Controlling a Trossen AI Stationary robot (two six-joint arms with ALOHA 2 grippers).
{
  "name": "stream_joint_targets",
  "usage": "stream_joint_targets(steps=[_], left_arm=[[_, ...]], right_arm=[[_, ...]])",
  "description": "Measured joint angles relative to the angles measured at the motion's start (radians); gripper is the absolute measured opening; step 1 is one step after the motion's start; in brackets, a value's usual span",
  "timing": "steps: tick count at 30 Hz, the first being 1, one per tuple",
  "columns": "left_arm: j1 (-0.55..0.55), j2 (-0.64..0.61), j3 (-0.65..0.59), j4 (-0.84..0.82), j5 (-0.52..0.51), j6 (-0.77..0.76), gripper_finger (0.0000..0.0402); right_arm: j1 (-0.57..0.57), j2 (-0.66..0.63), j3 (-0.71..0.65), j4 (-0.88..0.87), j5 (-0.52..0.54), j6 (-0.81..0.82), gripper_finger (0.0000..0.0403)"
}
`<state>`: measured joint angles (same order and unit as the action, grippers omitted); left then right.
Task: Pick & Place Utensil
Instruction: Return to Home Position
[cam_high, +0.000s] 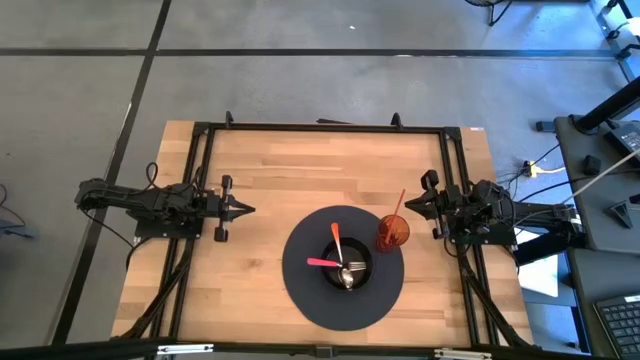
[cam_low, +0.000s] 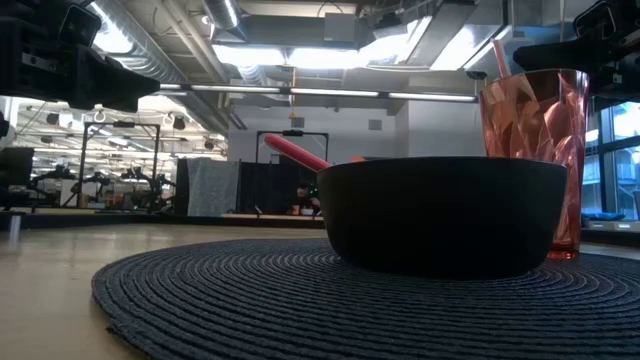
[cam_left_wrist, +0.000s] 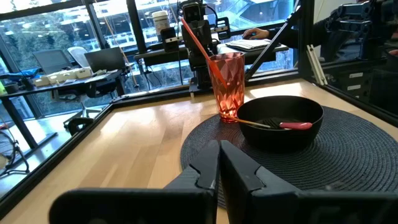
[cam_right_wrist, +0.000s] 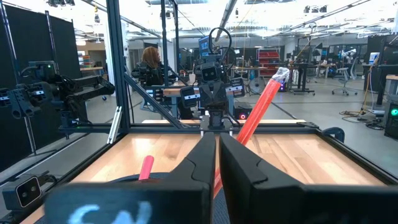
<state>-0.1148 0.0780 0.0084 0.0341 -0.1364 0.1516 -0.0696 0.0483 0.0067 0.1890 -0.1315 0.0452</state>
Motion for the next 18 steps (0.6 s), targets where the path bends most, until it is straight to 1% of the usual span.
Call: stream_joint_targets(steps=[18], left_arm=[[0.0,0.0,0.0,0.0,0.0,0.0,0.0004]], right_arm=[[0.0,0.0,0.0,0.0,0.0,0.0,0.0023]])
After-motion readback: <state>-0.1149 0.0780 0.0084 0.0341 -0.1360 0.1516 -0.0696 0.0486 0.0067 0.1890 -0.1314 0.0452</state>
